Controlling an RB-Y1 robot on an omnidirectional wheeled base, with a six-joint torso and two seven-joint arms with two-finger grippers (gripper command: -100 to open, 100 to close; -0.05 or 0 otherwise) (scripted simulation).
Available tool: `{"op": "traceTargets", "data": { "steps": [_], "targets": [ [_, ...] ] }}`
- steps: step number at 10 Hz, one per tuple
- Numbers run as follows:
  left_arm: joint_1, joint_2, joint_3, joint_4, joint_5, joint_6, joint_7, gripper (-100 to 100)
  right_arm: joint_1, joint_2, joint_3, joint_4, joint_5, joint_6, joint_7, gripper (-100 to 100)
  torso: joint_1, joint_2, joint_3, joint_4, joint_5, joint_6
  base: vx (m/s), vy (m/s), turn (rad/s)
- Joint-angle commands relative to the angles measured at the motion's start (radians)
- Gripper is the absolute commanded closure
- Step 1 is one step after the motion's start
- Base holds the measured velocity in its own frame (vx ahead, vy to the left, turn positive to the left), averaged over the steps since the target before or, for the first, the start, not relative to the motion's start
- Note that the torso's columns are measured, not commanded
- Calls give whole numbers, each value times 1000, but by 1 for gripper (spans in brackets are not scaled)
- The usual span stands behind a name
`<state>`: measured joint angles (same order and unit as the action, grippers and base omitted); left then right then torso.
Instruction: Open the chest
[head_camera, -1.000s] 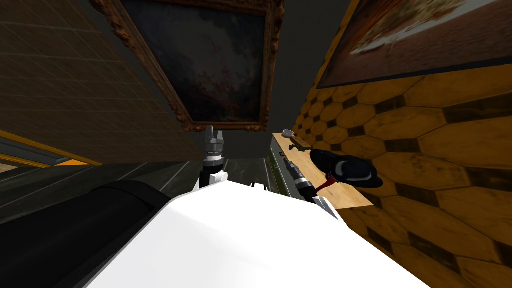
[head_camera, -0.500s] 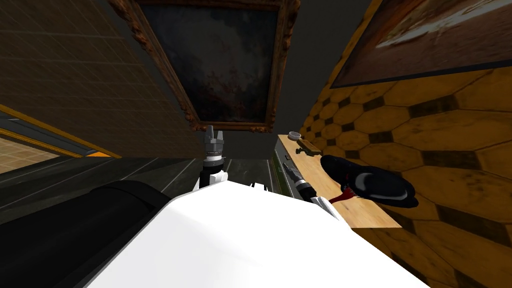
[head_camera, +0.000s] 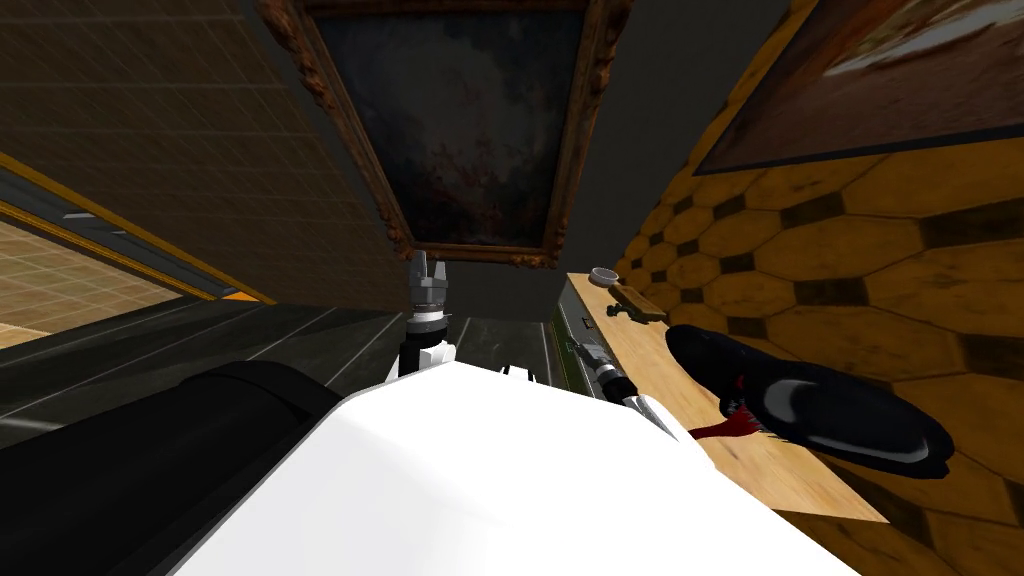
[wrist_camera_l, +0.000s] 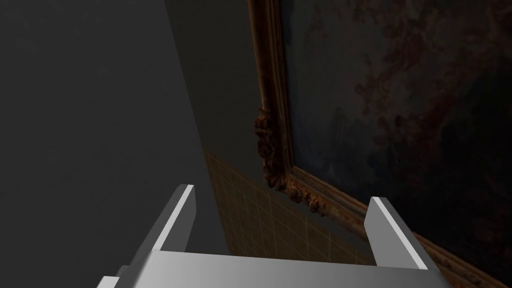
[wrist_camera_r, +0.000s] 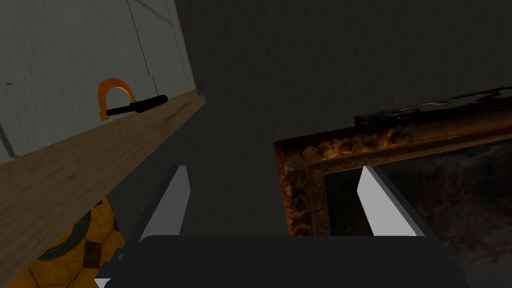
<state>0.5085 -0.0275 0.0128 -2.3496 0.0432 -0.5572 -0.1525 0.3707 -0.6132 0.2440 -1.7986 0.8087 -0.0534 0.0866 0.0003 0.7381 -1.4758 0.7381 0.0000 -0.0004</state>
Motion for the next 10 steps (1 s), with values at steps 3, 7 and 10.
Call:
{"op": "traceTargets", "data": {
  "steps": [3,7,10],
  "targets": [
    [0,0,0,0,0,0,0,0,-34,-69,39,121,129,76,37,-100,-1,0,0,0,0,1,34,56,136],
    [0,0,0,0,0,0,0,0,-56,-126,68,228,232,134,61,-100,0,0,0,0,0,1,29,52,111],
    [0,0,0,0,0,0,0,0,-66,-153,83,288,298,162,72,-100,0,0,0,0,0,0,20,57,95]
  ]
}}
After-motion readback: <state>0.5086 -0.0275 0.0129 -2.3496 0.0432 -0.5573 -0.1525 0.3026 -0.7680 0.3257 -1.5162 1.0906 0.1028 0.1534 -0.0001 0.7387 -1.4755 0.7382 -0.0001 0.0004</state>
